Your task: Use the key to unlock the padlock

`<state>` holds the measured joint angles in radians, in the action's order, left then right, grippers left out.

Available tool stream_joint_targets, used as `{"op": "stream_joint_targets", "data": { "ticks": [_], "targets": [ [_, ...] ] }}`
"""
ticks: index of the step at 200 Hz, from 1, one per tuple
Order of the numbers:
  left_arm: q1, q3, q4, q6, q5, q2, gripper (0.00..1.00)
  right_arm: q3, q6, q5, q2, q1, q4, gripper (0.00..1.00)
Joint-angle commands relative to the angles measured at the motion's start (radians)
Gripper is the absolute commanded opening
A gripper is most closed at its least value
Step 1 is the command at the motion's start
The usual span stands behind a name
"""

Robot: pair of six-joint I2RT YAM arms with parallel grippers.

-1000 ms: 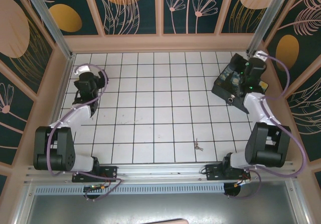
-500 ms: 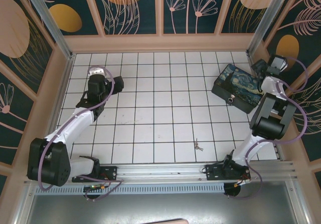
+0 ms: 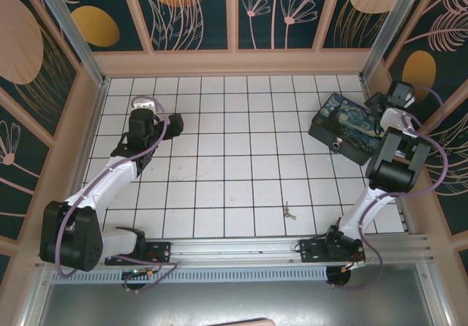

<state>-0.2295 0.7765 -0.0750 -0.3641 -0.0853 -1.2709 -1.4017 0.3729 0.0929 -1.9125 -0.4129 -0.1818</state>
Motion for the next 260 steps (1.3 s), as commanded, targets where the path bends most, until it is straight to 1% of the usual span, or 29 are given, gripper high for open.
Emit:
{"op": "stream_joint_targets", "data": {
  "ticks": [1, 40, 66, 88, 93, 127, 147, 167, 181, 202, 218, 236, 260],
  "targets": [
    [-0.005, 0.035, -0.020, 0.004, 0.021, -0.014, 0.99, -0.026, -0.069, 0.087, 0.000, -0.007, -0.052, 0.88],
    [-0.014, 0.051, -0.028, 0.001, 0.042, -0.039, 0.98, -0.005, -0.062, 0.059, -0.010, -0.039, -0.042, 0.89],
    [-0.019, 0.055, -0.032, 0.004, 0.040, -0.043, 0.99, -0.005, -0.050, -0.019, -0.032, -0.053, -0.010, 0.89],
    [-0.021, 0.055, -0.028, 0.008, 0.037, -0.043, 0.99, -0.030, -0.055, -0.073, -0.071, -0.052, -0.018, 0.88],
    [-0.021, 0.053, -0.028, 0.009, 0.036, -0.040, 0.98, -0.033, -0.058, -0.107, -0.079, -0.053, -0.020, 0.88],
    [-0.021, 0.053, -0.026, 0.017, 0.036, -0.031, 0.99, -0.025, -0.074, -0.138, -0.099, -0.043, -0.031, 0.89],
    [-0.021, 0.053, -0.028, 0.024, 0.036, -0.035, 0.98, 0.000, -0.097, -0.196, -0.087, -0.028, -0.018, 0.89],
    [-0.021, 0.055, -0.038, 0.021, 0.041, -0.046, 0.98, 0.035, -0.105, -0.230, -0.063, 0.009, -0.015, 0.88],
    [-0.022, 0.064, -0.040, 0.008, 0.047, -0.057, 0.98, 0.072, -0.074, -0.228, -0.040, 0.044, -0.007, 0.88],
    [-0.036, 0.076, -0.042, -0.013, 0.071, -0.064, 0.98, 0.152, -0.014, -0.224, 0.006, 0.111, 0.054, 0.88],
    [-0.079, 0.091, -0.025, -0.022, 0.087, -0.079, 0.98, 0.173, 0.036, -0.232, 0.018, 0.173, 0.077, 0.88],
    [-0.150, 0.114, 0.011, -0.037, 0.110, -0.117, 0.98, 0.165, 0.072, -0.220, 0.020, 0.263, 0.085, 0.88],
    [-0.217, 0.127, -0.005, -0.105, 0.210, -0.174, 0.98, 0.137, 0.098, -0.216, 0.009, 0.377, 0.095, 0.88]
  ]
}}
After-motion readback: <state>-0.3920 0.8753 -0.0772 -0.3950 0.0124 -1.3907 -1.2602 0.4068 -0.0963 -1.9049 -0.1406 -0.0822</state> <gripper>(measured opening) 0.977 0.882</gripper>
